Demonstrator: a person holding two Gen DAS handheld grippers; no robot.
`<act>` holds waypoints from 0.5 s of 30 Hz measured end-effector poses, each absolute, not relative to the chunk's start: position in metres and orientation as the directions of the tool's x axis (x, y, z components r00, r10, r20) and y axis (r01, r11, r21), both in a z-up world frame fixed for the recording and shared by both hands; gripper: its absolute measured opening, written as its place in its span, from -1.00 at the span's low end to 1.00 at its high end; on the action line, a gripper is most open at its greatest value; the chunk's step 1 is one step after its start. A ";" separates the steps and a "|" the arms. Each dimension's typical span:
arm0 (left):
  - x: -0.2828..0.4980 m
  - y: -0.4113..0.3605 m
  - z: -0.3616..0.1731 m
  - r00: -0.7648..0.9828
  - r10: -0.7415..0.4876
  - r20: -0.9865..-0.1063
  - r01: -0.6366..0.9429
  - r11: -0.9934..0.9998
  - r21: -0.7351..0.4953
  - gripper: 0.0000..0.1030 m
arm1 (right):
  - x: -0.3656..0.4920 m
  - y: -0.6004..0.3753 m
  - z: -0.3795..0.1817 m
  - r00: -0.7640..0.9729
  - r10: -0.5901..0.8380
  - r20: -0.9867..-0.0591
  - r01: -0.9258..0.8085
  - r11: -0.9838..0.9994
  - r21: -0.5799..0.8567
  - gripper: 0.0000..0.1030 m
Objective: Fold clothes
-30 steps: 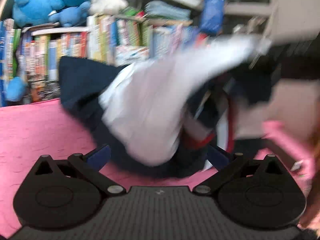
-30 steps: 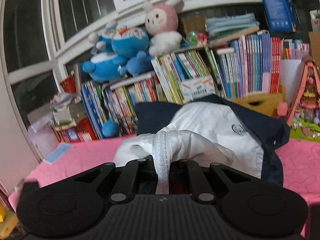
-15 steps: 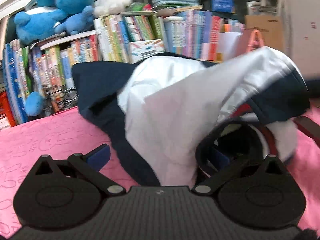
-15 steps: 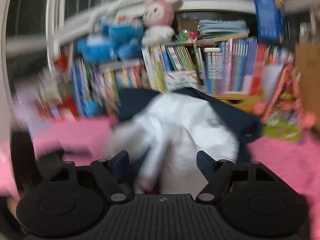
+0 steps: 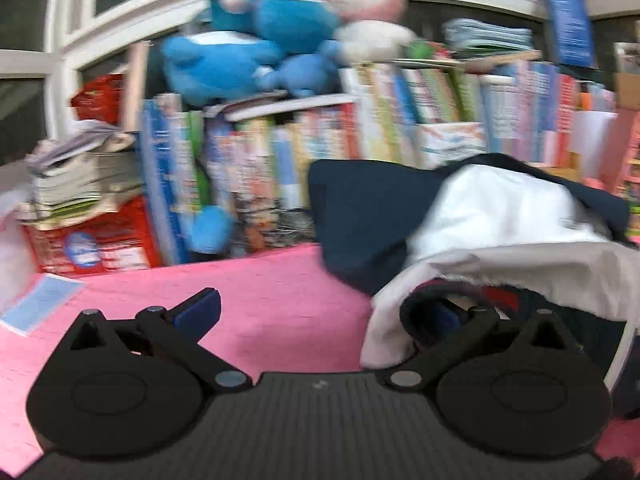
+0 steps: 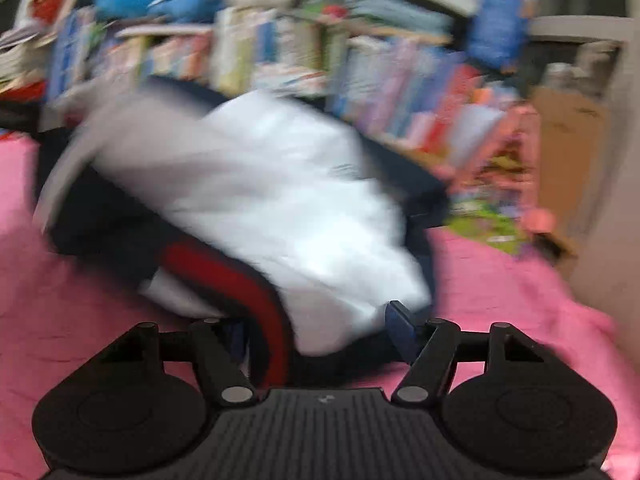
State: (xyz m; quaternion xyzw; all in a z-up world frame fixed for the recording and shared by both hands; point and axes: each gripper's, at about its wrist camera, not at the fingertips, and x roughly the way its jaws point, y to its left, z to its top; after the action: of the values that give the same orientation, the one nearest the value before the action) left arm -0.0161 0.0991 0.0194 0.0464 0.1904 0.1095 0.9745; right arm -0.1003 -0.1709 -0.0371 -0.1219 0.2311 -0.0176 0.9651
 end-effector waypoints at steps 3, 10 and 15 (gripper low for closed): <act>-0.029 0.118 0.023 0.906 0.206 -0.369 -0.165 0.976 0.139 1.00 | -0.108 -0.204 -0.020 0.913 -0.125 -0.389 0.038 0.973 -0.226 0.41; -0.090 0.124 0.031 0.931 0.186 -0.315 -0.131 0.974 0.188 1.00 | -0.127 -0.222 0.007 0.950 -0.104 -0.296 0.043 0.978 -0.204 0.53; -0.081 0.098 -0.005 0.892 0.180 -0.415 -0.062 0.957 0.282 1.00 | -0.125 -0.182 -0.013 0.916 0.083 -0.393 -0.169 0.967 -0.191 0.47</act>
State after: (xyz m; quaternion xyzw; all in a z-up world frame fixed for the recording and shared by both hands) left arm -0.0807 0.0981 -0.0045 0.1318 0.2239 0.0629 0.9636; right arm -0.1246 -0.1820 -0.0131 -0.1112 0.1945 0.0647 0.9724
